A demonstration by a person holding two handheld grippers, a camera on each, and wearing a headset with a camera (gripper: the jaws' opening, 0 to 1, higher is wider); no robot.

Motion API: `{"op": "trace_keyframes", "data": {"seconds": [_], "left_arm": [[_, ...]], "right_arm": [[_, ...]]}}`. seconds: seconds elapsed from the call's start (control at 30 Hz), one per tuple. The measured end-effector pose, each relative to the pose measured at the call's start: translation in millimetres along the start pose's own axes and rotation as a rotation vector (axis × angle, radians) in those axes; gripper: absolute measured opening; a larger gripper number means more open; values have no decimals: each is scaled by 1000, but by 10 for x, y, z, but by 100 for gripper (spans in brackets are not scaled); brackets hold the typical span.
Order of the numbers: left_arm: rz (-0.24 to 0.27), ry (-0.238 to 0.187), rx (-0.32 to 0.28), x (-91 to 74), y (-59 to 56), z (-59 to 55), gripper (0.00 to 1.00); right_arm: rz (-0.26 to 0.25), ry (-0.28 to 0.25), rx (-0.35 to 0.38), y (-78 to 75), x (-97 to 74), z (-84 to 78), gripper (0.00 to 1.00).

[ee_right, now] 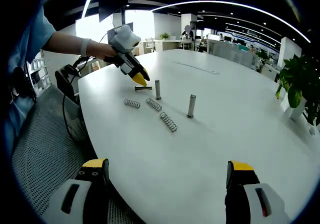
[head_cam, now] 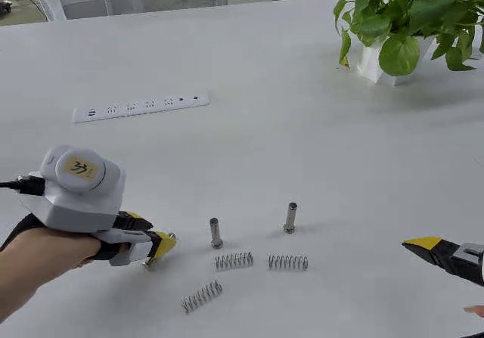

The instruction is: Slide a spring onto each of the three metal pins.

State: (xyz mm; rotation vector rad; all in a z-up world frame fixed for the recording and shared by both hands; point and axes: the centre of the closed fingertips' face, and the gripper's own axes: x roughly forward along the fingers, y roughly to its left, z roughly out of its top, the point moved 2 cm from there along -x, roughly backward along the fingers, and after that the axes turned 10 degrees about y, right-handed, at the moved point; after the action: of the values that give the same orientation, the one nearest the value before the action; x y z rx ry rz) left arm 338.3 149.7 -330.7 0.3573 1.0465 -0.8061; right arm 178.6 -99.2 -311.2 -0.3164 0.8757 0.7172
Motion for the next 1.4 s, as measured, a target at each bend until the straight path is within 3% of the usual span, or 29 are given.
{"op": "trace_keyframes", "data": {"seconds": [0.43,0.53,0.63,0.9,1.17,1.4], "left_arm": [[-7,70,-53,157,-11,20,14],[-6,75,-51,174,-47,38,13],[18,120,-31,201,-33,1,14],[28,153,-34,206,-19,-14,8],[35,177,-37,200,-32,-28,6],[42,140,-43,205,-26,-20,5]], "right_arm": [[2,11,9,9,11,-68,97],[3,11,11,13,11,-75,97],[3,9,13,16,11,-76,97],[6,8,15,25,14,-82,97],[7,5,7,39,25,-71,97],[8,0,7,58,30,-55,97]]}}
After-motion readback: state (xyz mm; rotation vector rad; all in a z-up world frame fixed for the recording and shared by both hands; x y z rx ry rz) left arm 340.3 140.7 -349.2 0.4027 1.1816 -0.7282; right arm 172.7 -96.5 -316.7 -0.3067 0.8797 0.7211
